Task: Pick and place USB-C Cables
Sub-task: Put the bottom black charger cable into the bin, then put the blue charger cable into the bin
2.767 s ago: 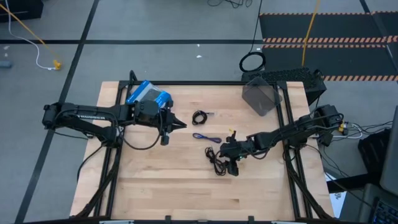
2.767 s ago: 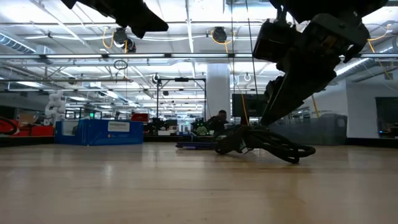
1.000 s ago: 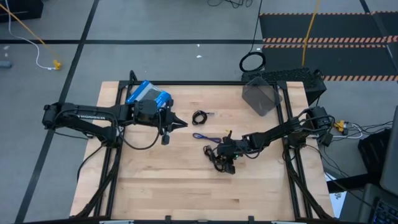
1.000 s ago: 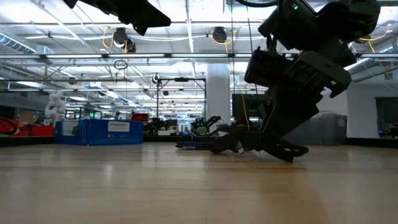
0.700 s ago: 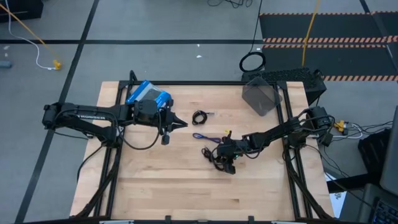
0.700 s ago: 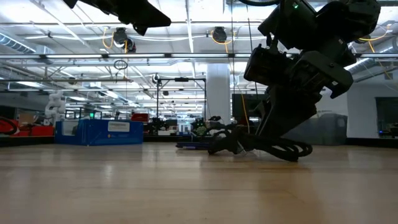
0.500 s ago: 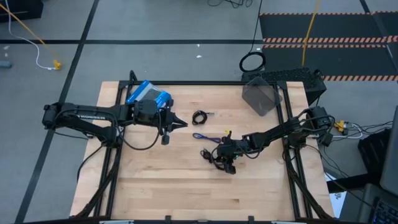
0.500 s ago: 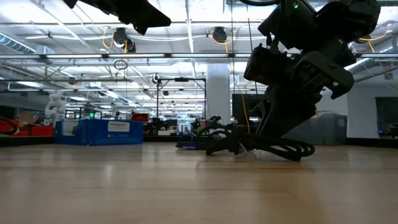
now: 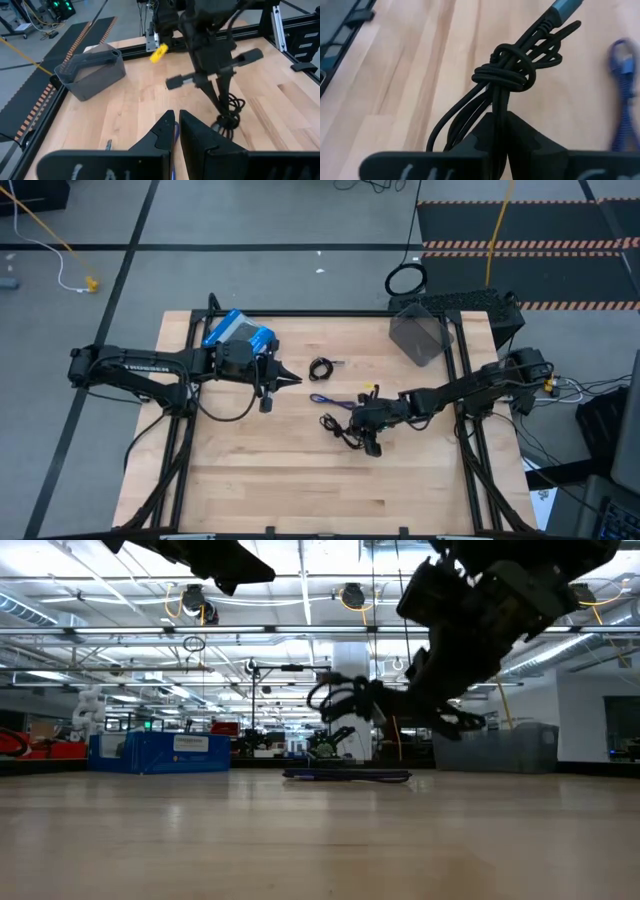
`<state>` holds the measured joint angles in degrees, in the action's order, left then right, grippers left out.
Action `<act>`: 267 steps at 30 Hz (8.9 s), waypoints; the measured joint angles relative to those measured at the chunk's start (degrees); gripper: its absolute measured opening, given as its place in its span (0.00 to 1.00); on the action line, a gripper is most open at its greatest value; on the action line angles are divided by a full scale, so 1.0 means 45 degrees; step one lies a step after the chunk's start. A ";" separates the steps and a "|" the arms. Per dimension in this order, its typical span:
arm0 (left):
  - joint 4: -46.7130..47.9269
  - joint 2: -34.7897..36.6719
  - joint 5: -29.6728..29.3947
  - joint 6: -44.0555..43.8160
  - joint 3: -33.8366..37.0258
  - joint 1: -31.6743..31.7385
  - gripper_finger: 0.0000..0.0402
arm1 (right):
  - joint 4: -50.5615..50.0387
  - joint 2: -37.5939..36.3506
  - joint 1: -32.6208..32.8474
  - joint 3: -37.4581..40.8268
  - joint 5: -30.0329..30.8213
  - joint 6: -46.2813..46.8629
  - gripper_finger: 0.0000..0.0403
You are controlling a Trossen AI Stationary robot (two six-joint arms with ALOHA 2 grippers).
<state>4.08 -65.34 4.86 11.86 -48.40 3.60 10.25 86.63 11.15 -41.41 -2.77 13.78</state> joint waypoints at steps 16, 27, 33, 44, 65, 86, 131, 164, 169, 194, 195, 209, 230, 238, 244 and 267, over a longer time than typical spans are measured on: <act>0.0008 0.0000 0.0000 -0.0453 0.0000 0.0004 0.08 | -0.2875 -0.3155 0.0071 0.0000 0.1347 -0.0062 0.05; 0.0075 0.0000 0.0000 -0.1347 0.0000 -0.0065 0.08 | -0.3427 -0.5465 0.0071 0.0000 0.2663 -0.1165 0.04; -0.0278 0.0000 0.0005 -0.1393 0.0000 -0.0396 0.08 | -0.3609 -0.6663 0.0042 0.0000 0.2997 -0.2080 0.04; -0.0455 0.0000 0.0005 -0.1370 0.0000 -0.0783 0.08 | -0.4170 -0.8359 0.0046 0.0000 0.2997 -0.2195 0.04; -0.1146 0.0036 0.0010 -0.1691 0.0000 -0.1001 0.08 | -0.3178 -0.8626 -0.0894 -0.0454 0.3609 -0.2935 0.04; -0.1989 0.0102 0.0015 -0.1336 0.0000 -0.0996 0.08 | -1.2619 -0.6235 -0.7784 -0.7000 0.3325 -0.4908 0.04; -0.2375 0.0102 0.0019 -0.1025 0.0000 -0.0996 0.08 | -1.5863 0.0156 -1.4316 -0.6358 0.2545 -0.5663 0.04; -0.2383 0.0102 0.0021 -0.1020 0.0000 -0.0996 0.08 | -1.2093 0.0151 -1.4311 -0.2652 0.3236 -0.5941 0.08; -0.2345 0.0102 0.0019 -0.1015 0.0000 -0.0996 0.08 | -1.2093 0.0151 -1.4298 -0.2652 0.3331 -0.5631 0.10; -0.2086 0.0097 0.0019 -0.0863 0.0000 -0.1001 0.08 | -1.1941 -0.6080 -1.0485 -0.2652 0.2048 -0.2110 0.40; -0.2010 0.0097 0.0015 -0.0894 0.0000 -0.0996 0.08 | -1.1938 -0.6396 -0.9937 -0.2652 0.1900 -0.1828 0.40; -0.1397 0.0061 -0.0262 -0.1143 0.0000 -0.1001 0.08 | -0.9388 -0.6949 -0.1919 -0.1836 0.4606 0.1163 0.40; -0.1861 -0.4474 -0.0553 -0.0570 -0.1168 -0.0352 0.36 | -0.4890 -0.6027 0.0119 0.0029 0.4619 -0.1006 0.40; -0.1800 -0.6774 -0.0539 -0.0071 -0.2116 0.0049 0.37 | -0.5067 -0.6027 0.0119 0.0029 0.4610 -0.1367 0.40; -0.1233 -0.8240 -0.0533 0.0065 -0.2890 0.0235 0.37 | -0.5009 -0.6027 0.0119 0.0024 0.4610 -0.1554 0.40; 0.1368 -1.0771 -0.0528 0.0253 -0.4653 0.0316 0.50 | -0.4995 -0.6027 0.0119 0.0024 0.4663 -0.1700 0.40</act>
<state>10.23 -113.81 2.49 12.99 -69.34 5.02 -12.23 59.51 11.68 -41.30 18.22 6.13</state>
